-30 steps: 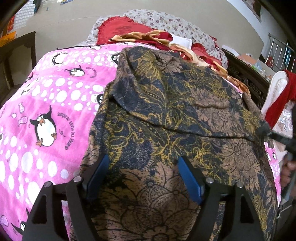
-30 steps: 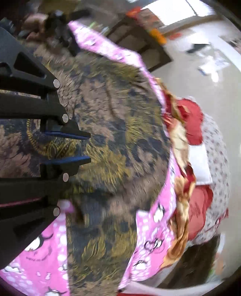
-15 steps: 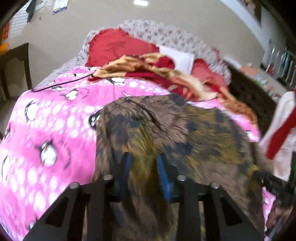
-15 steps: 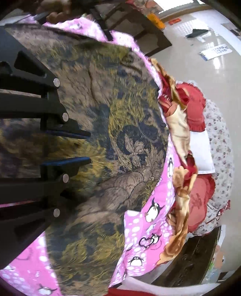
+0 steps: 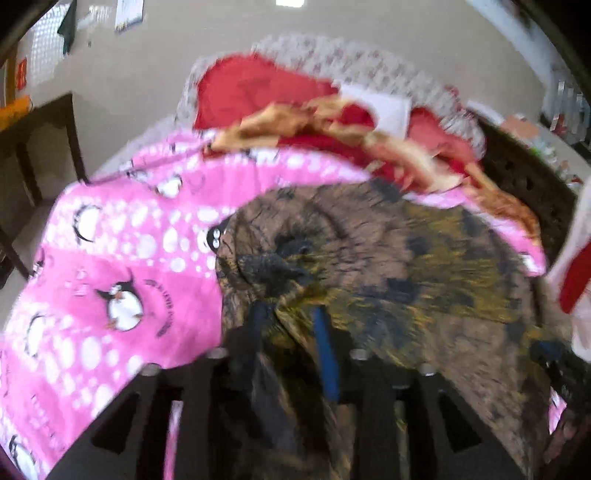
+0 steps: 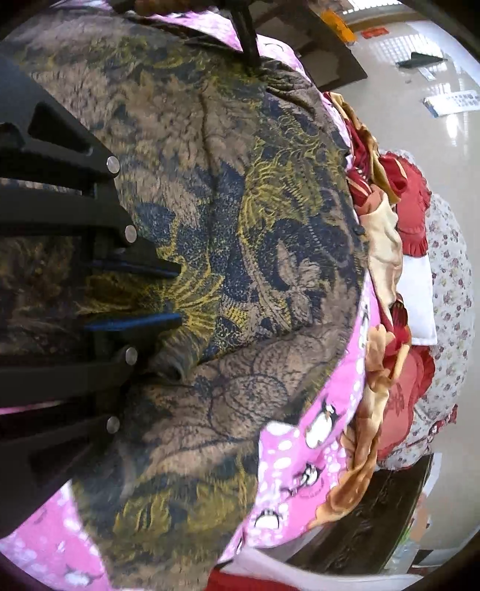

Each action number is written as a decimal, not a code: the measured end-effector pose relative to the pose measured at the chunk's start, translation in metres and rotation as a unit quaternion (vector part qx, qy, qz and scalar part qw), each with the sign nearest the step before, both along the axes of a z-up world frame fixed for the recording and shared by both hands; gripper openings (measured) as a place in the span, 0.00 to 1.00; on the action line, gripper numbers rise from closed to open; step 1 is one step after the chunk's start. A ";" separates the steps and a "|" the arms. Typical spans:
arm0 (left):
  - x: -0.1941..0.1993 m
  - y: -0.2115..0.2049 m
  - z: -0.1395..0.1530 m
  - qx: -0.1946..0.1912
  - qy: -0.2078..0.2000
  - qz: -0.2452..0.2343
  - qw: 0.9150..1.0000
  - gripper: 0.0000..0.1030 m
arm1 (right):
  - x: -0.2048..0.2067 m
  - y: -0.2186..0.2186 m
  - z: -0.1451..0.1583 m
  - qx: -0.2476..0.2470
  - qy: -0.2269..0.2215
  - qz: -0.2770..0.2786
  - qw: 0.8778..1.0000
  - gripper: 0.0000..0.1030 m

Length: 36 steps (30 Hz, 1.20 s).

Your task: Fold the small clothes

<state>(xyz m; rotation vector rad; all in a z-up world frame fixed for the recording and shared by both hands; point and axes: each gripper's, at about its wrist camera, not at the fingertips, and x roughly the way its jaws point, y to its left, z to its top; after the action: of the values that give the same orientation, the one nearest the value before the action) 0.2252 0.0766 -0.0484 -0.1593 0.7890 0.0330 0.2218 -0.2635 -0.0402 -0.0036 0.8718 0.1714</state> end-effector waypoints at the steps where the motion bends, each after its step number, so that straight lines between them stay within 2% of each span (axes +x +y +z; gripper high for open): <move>1: -0.011 -0.004 0.002 -0.003 -0.006 -0.007 1.000 0.48 | -0.014 0.008 0.011 0.006 -0.019 0.009 1.000 0.13; 2: -0.016 -0.008 0.001 -0.004 -0.004 -0.012 1.000 0.50 | -0.022 0.017 0.016 0.004 -0.026 0.021 0.999 0.14; 3: -0.020 -0.013 -0.006 -0.004 0.004 -0.021 1.000 0.50 | -0.026 0.024 0.017 0.001 -0.027 0.028 0.999 0.19; 4: -0.019 -0.020 -0.023 0.007 0.031 -0.030 0.999 0.51 | -0.031 0.038 0.011 -0.013 -0.013 0.040 0.999 0.24; 5: -0.015 -0.025 -0.032 0.016 0.051 -0.029 0.998 0.51 | -0.031 0.047 0.001 -0.026 0.008 0.052 0.998 0.32; 6: -0.011 -0.029 -0.048 0.037 0.085 -0.024 0.995 0.51 | -0.028 0.056 -0.017 -0.045 0.056 0.068 0.995 0.33; 7: -0.015 -0.031 -0.046 0.050 0.073 -0.026 0.996 0.52 | -0.028 0.058 -0.023 -0.053 0.072 0.070 0.993 0.33; 9: -0.024 -0.033 -0.037 0.060 0.066 -0.025 0.996 0.60 | -0.034 0.047 -0.004 -0.022 0.058 0.061 0.996 0.34; 10: -0.028 -0.032 -0.032 0.050 0.062 -0.025 0.996 0.64 | -0.038 0.036 0.010 0.002 0.047 0.054 0.997 0.34; 11: -0.035 -0.030 -0.027 0.040 0.056 -0.027 0.997 0.71 | -0.047 0.016 0.031 0.028 0.015 0.039 0.999 0.34; 13: -0.049 -0.028 -0.020 0.025 0.043 -0.030 0.998 0.83 | -0.062 -0.034 0.061 0.041 -0.045 0.001 0.998 0.34; 15: -0.071 -0.028 -0.020 0.009 0.030 -0.042 0.999 0.87 | -0.067 -0.086 0.066 0.038 -0.060 -0.046 0.996 0.43; 16: -0.077 -0.031 -0.023 0.003 0.029 -0.047 0.998 0.88 | -0.067 -0.123 0.062 0.048 -0.055 -0.083 0.994 0.44; 18: -0.086 -0.035 -0.034 -0.005 0.032 -0.055 0.998 0.88 | -0.068 -0.203 0.037 0.102 -0.023 -0.176 0.979 0.44; 19: -0.089 -0.036 -0.046 -0.005 0.037 -0.055 0.998 0.88 | -0.072 -0.240 0.020 0.136 -0.005 -0.228 0.964 0.44; 20: -0.090 -0.036 -0.054 -0.006 0.051 -0.049 0.997 0.88 | -0.079 -0.277 0.001 0.176 0.017 -0.277 0.945 0.43; 21: -0.087 -0.038 -0.049 -0.005 0.041 -0.046 0.998 0.88 | -0.084 -0.296 -0.013 0.199 0.033 -0.306 0.930 0.41; 22: -0.089 -0.038 -0.048 -0.008 0.036 -0.043 0.998 0.91 | -0.089 -0.311 -0.024 0.222 0.040 -0.320 0.920 0.39; 23: -0.090 -0.038 -0.048 -0.008 0.040 -0.041 0.998 0.92 | -0.096 -0.322 -0.038 0.270 0.034 -0.317 0.908 0.39; 25: -0.087 -0.038 -0.048 -0.011 0.045 -0.045 0.998 0.94 | -0.101 -0.330 -0.051 0.328 0.020 -0.307 0.893 0.38; 26: -0.088 -0.038 -0.049 -0.011 0.046 -0.046 0.998 0.95 | -0.103 -0.332 -0.060 0.360 0.009 -0.306 0.881 0.38; 27: -0.086 -0.040 -0.048 -0.008 0.048 -0.047 0.998 0.95 | -0.102 -0.332 -0.065 0.373 0.005 -0.307 0.876 0.38; 29: -0.085 -0.043 -0.050 -0.003 0.049 -0.047 0.998 0.96 | -0.098 -0.336 -0.076 0.413 -0.009 -0.313 0.855 0.37; 33: -0.085 -0.043 -0.052 -0.001 0.049 -0.046 0.998 0.96 | -0.088 -0.346 -0.082 0.439 -0.033 -0.321 0.838 0.24; 34: -0.088 -0.041 -0.054 -0.003 0.048 -0.046 0.998 0.96 | -0.085 -0.345 -0.082 0.439 -0.033 -0.326 0.836 0.21; 36: -0.089 -0.039 -0.054 -0.006 0.047 -0.046 0.998 0.96 | -0.080 -0.347 -0.082 0.434 -0.031 -0.330 0.838 0.07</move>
<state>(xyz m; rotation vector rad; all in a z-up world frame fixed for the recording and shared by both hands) 0.1365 0.0373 -0.1025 -0.1344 0.8906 -0.0512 0.1417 -0.6102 -0.1227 1.1307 0.6231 -0.0972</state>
